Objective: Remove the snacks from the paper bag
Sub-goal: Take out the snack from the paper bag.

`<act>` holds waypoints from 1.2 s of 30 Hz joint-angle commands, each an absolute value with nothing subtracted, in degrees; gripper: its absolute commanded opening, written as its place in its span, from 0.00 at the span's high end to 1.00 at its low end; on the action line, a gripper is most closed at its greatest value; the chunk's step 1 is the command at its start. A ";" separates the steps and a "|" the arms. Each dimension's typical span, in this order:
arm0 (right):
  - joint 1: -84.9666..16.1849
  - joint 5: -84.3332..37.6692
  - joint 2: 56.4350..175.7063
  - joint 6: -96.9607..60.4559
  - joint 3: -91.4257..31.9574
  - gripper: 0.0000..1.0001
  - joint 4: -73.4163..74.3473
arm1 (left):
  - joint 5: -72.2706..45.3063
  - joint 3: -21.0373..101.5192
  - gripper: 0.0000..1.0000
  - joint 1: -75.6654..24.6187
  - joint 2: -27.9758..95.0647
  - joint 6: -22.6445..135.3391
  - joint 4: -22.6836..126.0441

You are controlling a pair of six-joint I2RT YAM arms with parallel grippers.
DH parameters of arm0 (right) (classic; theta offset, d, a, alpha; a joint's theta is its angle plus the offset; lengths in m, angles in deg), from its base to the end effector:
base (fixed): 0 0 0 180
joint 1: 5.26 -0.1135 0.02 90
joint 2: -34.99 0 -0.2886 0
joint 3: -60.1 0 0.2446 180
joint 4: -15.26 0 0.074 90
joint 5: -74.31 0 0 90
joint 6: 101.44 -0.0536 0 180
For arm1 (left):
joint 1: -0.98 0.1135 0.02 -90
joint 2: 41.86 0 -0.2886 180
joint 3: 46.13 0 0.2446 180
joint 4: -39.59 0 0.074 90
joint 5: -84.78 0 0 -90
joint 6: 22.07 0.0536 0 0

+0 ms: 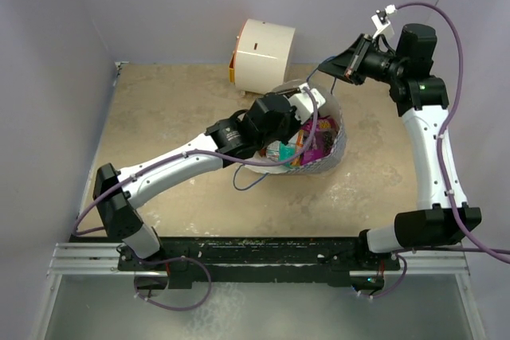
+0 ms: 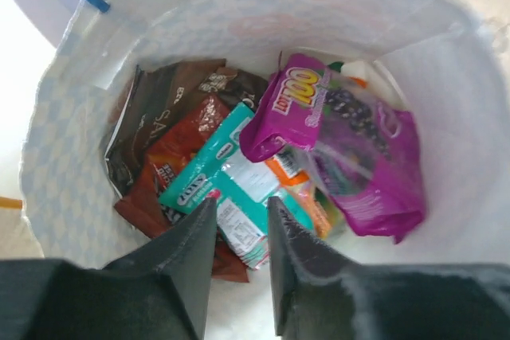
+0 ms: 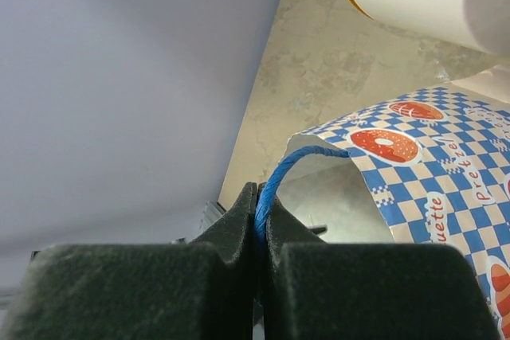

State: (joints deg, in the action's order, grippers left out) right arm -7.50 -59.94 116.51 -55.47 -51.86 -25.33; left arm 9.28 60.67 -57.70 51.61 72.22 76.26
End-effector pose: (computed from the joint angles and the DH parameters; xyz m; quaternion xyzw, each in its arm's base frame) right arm 0.2973 0.0491 0.5031 0.0276 0.7499 0.4992 0.4332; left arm 0.2147 -0.3271 0.4081 0.3737 0.7430 -0.1553 0.5330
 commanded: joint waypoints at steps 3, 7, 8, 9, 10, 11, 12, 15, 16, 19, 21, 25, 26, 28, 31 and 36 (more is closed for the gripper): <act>-7.90 -61.48 116.03 -55.29 -55.09 1.00 -24.00 | 1.39 52.79 0.50 -51.59 49.53 86.52 55.52; -7.98 -61.99 116.17 -54.62 -54.34 1.00 -24.27 | -4.84 51.53 0.44 -48.30 50.57 87.99 51.96; -7.97 -62.15 116.24 -54.26 -54.37 1.00 -24.52 | -6.42 51.04 0.43 -47.84 50.69 89.16 50.19; -7.99 -62.32 116.28 -53.96 -54.46 1.00 -24.60 | -8.81 50.58 0.43 -47.59 51.03 90.62 48.93; -7.99 -62.38 116.21 -53.75 -54.61 1.00 -24.65 | -10.57 49.97 0.44 -47.46 51.28 92.25 47.54; -7.99 -62.30 116.28 -53.65 -54.87 1.00 -24.69 | -12.33 49.56 0.45 -47.27 51.72 93.51 46.40; -7.99 -62.28 116.41 -53.65 -55.18 1.00 -24.70 | -14.59 49.40 0.47 -46.84 52.30 94.30 45.95; -7.99 -62.51 117.17 -53.56 -56.26 1.00 -24.63 | -21.01 49.78 0.52 -45.37 53.71 94.36 45.69; -7.99 -62.53 117.37 -53.42 -56.74 1.00 -24.73 | -22.35 49.70 0.54 -45.00 54.20 94.40 45.69; -7.99 -62.20 117.52 -53.04 -57.24 1.00 -24.72 | -23.09 49.60 0.55 -43.88 55.77 94.95 44.18; -7.99 -62.34 117.58 -53.10 -56.94 1.00 -24.35 | -23.31 50.39 0.54 -42.94 57.04 95.14 43.52; -8.03 -62.69 117.96 -52.78 -57.04 1.00 -24.27 | -23.23 51.69 0.47 -40.87 59.51 96.73 42.08; -7.99 -62.71 117.96 -52.66 -57.08 1.00 -24.25 | -23.13 52.20 0.46 -40.80 60.15 97.46 42.09; -7.99 -62.71 118.05 -52.41 -57.11 1.00 -24.26 | -22.98 52.75 0.43 -40.52 60.88 97.91 41.45; -7.99 -62.92 118.28 -52.36 -56.92 1.00 -24.04 | -21.77 53.00 0.38 -40.39 61.69 98.50 39.67; -7.99 -63.08 118.39 -52.35 -57.14 1.00 -23.99 | -18.85 55.76 0.30 -40.21 66.35 98.62 37.49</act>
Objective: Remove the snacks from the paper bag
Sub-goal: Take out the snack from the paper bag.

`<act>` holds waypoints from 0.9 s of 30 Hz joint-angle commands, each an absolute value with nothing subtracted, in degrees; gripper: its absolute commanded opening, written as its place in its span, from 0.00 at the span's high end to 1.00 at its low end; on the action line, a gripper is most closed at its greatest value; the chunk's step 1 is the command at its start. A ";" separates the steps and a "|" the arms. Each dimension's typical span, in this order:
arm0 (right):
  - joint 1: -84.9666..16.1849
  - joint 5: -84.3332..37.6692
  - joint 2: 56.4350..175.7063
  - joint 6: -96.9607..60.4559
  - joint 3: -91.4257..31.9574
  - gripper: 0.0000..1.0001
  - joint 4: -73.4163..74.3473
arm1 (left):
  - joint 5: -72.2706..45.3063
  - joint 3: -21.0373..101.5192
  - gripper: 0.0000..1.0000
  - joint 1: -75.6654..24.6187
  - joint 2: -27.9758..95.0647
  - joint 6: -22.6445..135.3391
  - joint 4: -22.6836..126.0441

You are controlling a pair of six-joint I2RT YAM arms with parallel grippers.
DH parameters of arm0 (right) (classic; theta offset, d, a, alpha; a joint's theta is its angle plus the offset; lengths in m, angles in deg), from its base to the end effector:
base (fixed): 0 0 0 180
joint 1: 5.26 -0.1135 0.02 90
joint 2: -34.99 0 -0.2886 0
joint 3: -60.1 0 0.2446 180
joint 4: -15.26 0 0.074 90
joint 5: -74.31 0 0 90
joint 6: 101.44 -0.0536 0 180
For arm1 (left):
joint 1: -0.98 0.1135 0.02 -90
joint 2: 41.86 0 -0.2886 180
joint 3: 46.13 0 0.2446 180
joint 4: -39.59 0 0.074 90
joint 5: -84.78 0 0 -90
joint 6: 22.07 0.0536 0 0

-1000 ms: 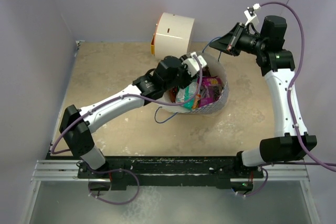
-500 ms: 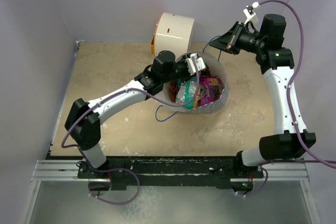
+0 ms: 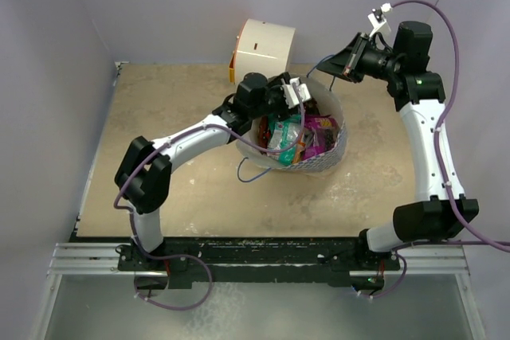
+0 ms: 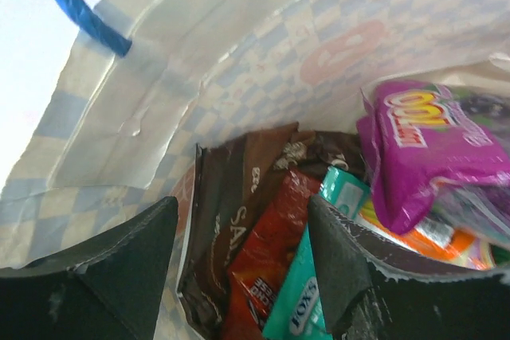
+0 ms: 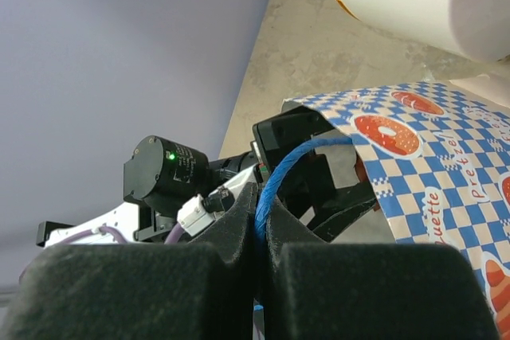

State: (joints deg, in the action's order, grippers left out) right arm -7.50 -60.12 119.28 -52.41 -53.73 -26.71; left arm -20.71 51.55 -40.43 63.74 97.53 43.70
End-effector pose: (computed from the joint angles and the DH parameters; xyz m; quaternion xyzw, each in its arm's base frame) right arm 0.3120 0.0498 0.4971 0.0159 0.7593 0.4875 0.4306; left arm 0.3376 -0.3168 0.3316 0.5163 0.5778 -0.1683 0.6093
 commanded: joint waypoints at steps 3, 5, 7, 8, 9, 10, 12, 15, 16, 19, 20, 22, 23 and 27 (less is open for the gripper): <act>-8.08 -63.61 118.25 -52.57 -57.32 1.00 -23.92 | -17.09 58.14 0.29 -40.20 68.87 98.98 38.02; -8.08 -63.35 117.90 -52.35 -57.24 1.00 -23.94 | -15.97 58.85 0.30 -40.05 70.37 98.80 37.58; -8.14 -63.36 117.70 -52.31 -57.12 1.00 -23.87 | -16.40 59.68 0.35 -39.63 71.69 98.21 38.29; -8.08 -63.43 117.67 -52.30 -57.11 1.00 -23.90 | -16.26 59.76 0.39 -39.63 72.01 97.88 38.32; -8.11 -63.48 117.74 -52.32 -57.18 1.00 -23.94 | -16.07 59.82 0.45 -39.63 72.28 97.38 38.36; -8.12 -63.50 117.77 -52.35 -57.27 1.00 -23.78 | -15.99 59.81 0.51 -39.59 72.38 96.81 38.40; -8.12 -63.64 117.87 -52.52 -57.29 1.00 -23.29 | -15.52 59.58 0.61 -39.62 72.54 96.08 38.64; -8.08 -63.88 118.21 -52.28 -57.58 1.00 -23.81 | -14.96 58.90 0.77 -39.63 71.49 95.01 39.53; -8.08 -63.86 118.25 -52.10 -57.68 1.00 -23.89 | -14.79 58.85 0.82 -39.63 71.01 94.66 40.21; -8.13 -63.44 118.22 -51.94 -57.43 1.00 -23.40 | -13.59 58.53 1.00 -39.80 69.20 93.22 42.24; -8.08 -63.35 118.18 -52.02 -57.19 1.00 -23.26 | -13.21 58.29 1.00 -40.06 68.32 92.97 42.84; -8.08 -63.16 117.93 -52.28 -56.46 1.00 -22.85 | -11.08 58.25 1.00 -41.04 66.71 93.01 44.57; -8.08 -63.04 117.76 -52.35 -56.16 1.00 -22.65 | -10.06 58.30 1.00 -41.77 66.01 93.29 45.57; -8.09 -62.00 116.96 -52.15 -55.71 1.00 -22.29 | -4.68 58.37 1.00 -44.94 62.66 94.15 48.15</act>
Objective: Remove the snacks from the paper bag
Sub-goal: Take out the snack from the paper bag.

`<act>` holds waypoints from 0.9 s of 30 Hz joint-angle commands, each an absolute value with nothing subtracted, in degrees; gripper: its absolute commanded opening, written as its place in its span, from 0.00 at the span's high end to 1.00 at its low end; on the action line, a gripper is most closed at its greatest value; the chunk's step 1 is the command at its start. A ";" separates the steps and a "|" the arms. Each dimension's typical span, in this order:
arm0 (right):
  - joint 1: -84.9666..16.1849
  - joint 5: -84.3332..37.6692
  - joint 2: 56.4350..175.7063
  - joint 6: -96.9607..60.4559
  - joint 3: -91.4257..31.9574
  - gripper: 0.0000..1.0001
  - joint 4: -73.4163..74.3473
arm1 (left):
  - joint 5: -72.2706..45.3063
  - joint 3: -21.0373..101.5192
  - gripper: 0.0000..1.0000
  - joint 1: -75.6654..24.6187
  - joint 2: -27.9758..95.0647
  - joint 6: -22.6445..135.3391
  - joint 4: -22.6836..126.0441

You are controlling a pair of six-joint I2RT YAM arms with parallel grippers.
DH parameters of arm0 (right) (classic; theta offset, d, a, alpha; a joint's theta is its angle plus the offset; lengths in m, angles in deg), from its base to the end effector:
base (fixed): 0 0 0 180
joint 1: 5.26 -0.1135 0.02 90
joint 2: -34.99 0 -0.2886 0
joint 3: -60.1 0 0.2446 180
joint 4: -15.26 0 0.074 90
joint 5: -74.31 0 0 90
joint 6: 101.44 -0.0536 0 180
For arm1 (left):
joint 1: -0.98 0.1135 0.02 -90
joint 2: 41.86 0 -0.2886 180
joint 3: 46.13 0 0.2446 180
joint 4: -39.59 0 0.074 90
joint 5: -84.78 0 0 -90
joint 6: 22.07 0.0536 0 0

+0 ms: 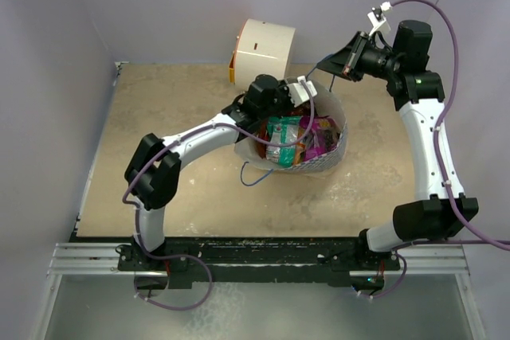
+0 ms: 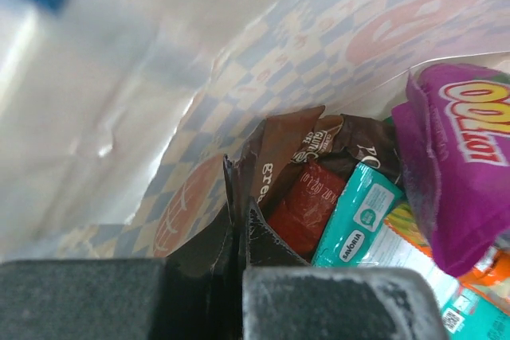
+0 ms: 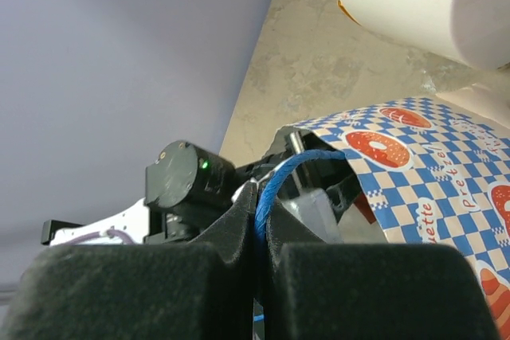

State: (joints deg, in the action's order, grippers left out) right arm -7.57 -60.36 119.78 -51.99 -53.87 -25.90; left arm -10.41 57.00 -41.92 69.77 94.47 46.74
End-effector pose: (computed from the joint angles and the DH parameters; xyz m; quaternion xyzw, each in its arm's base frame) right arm 0.3153 0.0504 0.4969 0.0094 0.7574 0.4876 0.4341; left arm 0.3563 -0.3378 0.3113 0.4758 0.6387 -0.1216 0.5924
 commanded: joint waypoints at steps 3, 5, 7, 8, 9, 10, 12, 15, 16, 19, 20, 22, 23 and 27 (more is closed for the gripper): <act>-8.08 -61.14 116.52 -52.14 -55.72 1.00 -21.78 | -2.67 59.05 1.00 -46.82 60.47 95.10 49.77; -8.11 -60.16 116.34 -52.37 -55.63 1.00 -21.77 | -2.28 60.92 1.00 -47.75 59.82 95.25 52.52; -8.08 -59.36 116.10 -52.70 -55.66 1.00 -21.88 | -1.97 62.96 1.00 -48.37 59.35 95.42 55.63; -8.08 -58.95 115.97 -52.72 -55.69 1.00 -21.88 | -1.76 63.57 1.00 -48.63 58.79 95.58 57.26; -8.08 -58.49 115.71 -52.65 -55.62 1.00 -21.94 | -1.76 63.97 1.00 -48.87 58.21 95.67 58.19; -8.08 -58.15 115.54 -52.61 -55.56 1.00 -22.14 | -1.87 64.30 1.00 -49.05 57.42 95.65 59.16; -8.08 -57.54 115.25 -52.45 -55.54 1.00 -22.15 | -2.65 64.86 1.00 -49.36 55.57 95.25 61.06; -8.08 -57.00 115.20 -52.14 -55.96 1.00 -22.51 | -2.95 66.93 1.00 -49.71 53.07 94.09 64.77; -8.08 -56.93 115.23 -52.09 -56.07 1.00 -22.54 | -2.74 67.99 1.00 -49.83 52.61 93.63 66.35; -8.08 -56.12 115.23 -51.24 -56.54 1.00 -23.24 | -2.37 71.20 1.00 -50.12 51.12 92.30 71.82; -8.08 -56.00 115.23 -51.10 -56.56 1.00 -23.31 | -2.39 72.11 1.00 -50.17 50.61 91.94 73.35; -8.08 -55.45 115.29 -50.99 -56.81 1.00 -23.58 | -2.90 73.39 1.00 -50.38 49.23 91.45 75.47; -8.08 -55.16 115.25 -51.06 -56.84 1.00 -23.64 | -3.33 73.87 1.00 -50.54 48.56 91.26 76.30; -8.08 -53.92 115.32 -50.84 -57.33 1.00 -24.43 | -6.70 75.56 1.00 -51.03 46.21 89.98 81.08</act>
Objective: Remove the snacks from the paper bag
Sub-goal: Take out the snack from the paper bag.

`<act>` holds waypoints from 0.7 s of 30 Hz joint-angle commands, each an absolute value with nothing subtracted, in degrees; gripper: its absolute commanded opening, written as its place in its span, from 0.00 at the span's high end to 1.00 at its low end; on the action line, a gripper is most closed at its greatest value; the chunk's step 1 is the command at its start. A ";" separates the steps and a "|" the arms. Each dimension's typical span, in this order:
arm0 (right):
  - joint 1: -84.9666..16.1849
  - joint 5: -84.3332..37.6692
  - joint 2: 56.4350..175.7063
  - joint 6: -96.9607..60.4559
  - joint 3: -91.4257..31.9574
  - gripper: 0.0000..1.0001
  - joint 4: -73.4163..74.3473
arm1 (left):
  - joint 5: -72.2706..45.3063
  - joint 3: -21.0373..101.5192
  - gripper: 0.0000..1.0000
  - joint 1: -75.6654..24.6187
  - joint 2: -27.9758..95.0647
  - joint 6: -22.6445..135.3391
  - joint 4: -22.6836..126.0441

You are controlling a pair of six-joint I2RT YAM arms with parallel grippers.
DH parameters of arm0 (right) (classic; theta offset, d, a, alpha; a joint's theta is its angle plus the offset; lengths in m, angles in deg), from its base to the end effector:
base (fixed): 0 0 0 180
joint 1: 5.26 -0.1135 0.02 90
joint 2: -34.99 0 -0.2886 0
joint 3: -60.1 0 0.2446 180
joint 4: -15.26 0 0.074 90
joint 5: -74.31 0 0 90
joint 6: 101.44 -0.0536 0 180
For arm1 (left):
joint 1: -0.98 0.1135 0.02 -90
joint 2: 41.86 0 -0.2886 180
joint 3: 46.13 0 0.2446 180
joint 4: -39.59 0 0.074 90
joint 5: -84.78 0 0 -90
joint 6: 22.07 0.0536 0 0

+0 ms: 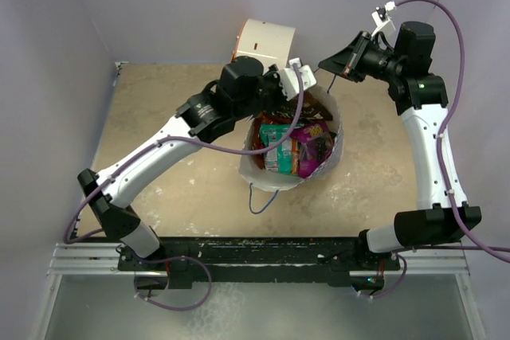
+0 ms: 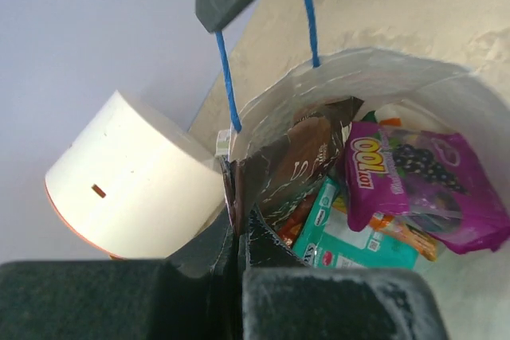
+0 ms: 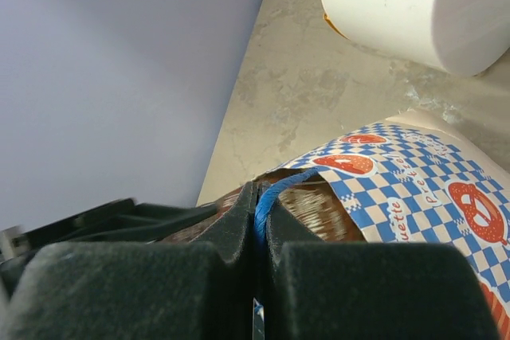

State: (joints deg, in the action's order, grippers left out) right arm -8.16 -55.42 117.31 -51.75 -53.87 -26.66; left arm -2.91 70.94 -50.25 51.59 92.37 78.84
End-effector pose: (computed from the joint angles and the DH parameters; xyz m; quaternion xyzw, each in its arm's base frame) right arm 0.3009 0.0495 0.5073 0.0252 0.7536 0.4645 0.4645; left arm 0.2423 -0.2983 0.4652 0.4790 0.6366 -0.1244 0.5915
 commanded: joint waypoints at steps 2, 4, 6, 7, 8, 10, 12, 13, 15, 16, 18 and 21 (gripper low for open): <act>-8.08 -53.03 115.26 -50.73 -57.46 1.00 -24.81 | -9.10 76.85 1.00 -51.05 44.64 88.20 83.66; -8.08 -52.45 115.23 -50.33 -57.52 1.00 -25.26 | -10.05 78.54 1.00 -51.06 43.37 85.50 85.79; -7.99 -52.00 115.32 -50.00 -57.63 1.00 -26.00 | -10.07 81.74 1.00 -51.06 42.34 82.40 89.31; -7.99 -51.94 115.32 -49.89 -57.60 1.00 -26.21 | -9.64 84.22 1.00 -51.06 42.24 80.70 91.55; -8.01 -51.83 115.26 -49.81 -57.52 1.00 -26.39 | -8.90 87.74 1.00 -51.00 42.29 79.21 93.89; -7.99 -51.63 114.92 -49.63 -57.25 1.00 -26.45 | -6.93 93.44 1.00 -51.05 42.61 75.96 98.66; -8.01 -51.51 114.65 -49.49 -56.92 1.00 -26.53 | -5.14 98.65 1.00 -51.05 42.96 72.97 103.08; -8.01 -51.68 114.62 -49.45 -56.72 1.00 -26.60 | -4.46 101.26 1.00 -51.05 43.13 71.81 105.23; -8.00 -52.04 114.53 -49.23 -56.73 1.00 -27.10 | -1.68 105.63 1.00 -51.06 43.43 69.22 109.28; -7.99 -52.04 114.47 -49.08 -56.74 1.00 -27.49 | 0.87 107.06 1.00 -51.01 43.52 68.10 111.25; -8.01 -52.03 114.24 -48.55 -56.71 1.00 -28.30 | 6.09 109.61 1.00 -51.05 43.45 65.85 114.70; -8.05 -51.63 113.77 -47.30 -56.47 1.00 -29.64 | 15.53 110.38 1.00 -50.98 42.50 62.89 117.84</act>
